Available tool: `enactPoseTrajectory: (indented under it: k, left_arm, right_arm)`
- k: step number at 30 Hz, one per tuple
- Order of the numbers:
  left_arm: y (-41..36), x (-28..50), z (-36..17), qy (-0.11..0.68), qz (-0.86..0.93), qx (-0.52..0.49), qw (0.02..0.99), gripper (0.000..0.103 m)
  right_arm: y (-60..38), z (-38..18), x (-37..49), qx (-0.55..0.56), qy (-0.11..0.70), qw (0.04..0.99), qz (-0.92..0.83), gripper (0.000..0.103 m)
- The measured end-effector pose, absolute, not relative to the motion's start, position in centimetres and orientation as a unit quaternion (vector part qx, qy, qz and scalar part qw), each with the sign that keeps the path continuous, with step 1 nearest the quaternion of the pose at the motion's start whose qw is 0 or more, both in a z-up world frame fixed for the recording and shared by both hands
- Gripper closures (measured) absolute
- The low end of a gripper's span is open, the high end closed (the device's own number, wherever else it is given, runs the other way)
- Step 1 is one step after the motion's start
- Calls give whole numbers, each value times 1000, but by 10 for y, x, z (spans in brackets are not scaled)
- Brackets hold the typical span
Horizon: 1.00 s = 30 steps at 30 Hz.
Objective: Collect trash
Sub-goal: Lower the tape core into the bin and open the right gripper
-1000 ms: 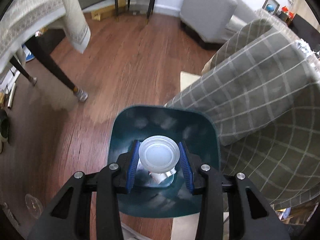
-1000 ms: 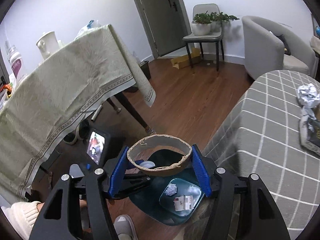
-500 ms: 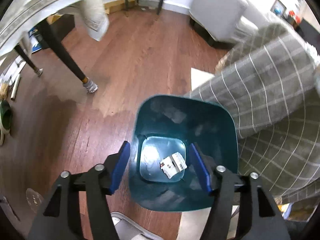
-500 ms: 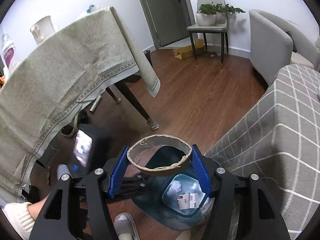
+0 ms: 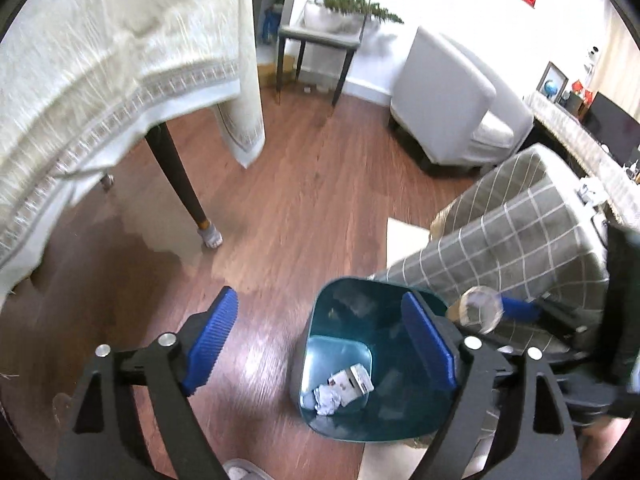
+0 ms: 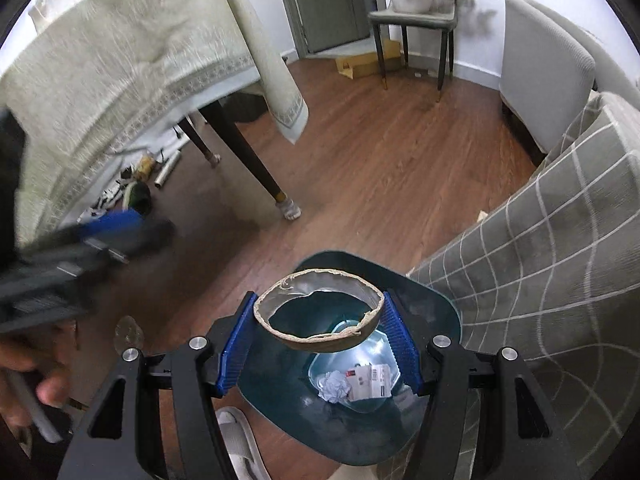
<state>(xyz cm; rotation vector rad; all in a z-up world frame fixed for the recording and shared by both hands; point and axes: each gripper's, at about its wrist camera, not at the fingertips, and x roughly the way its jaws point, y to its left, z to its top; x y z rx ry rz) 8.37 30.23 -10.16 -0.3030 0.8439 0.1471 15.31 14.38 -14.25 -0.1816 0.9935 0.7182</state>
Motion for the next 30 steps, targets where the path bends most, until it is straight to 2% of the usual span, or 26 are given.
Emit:
enactPoseTrajectory:
  k: [14, 26, 29, 30]
  left_arm:
    - [299, 65, -39, 343, 60, -140, 927, 15]
    - [270, 56, 2, 301, 27, -122, 945, 22]
    - [263, 57, 6, 302, 22, -117, 946, 27]
    - [260, 57, 7, 302, 20, -111, 947, 27]
  right_arm:
    - [170, -210, 157, -133, 524, 779, 319, 40]
    - [171, -274, 161, -177, 579, 744, 285, 39]
    - [172, -279, 161, -184, 583, 739, 283, 35]
    - [171, -279, 160, -187, 583, 739, 282, 29]
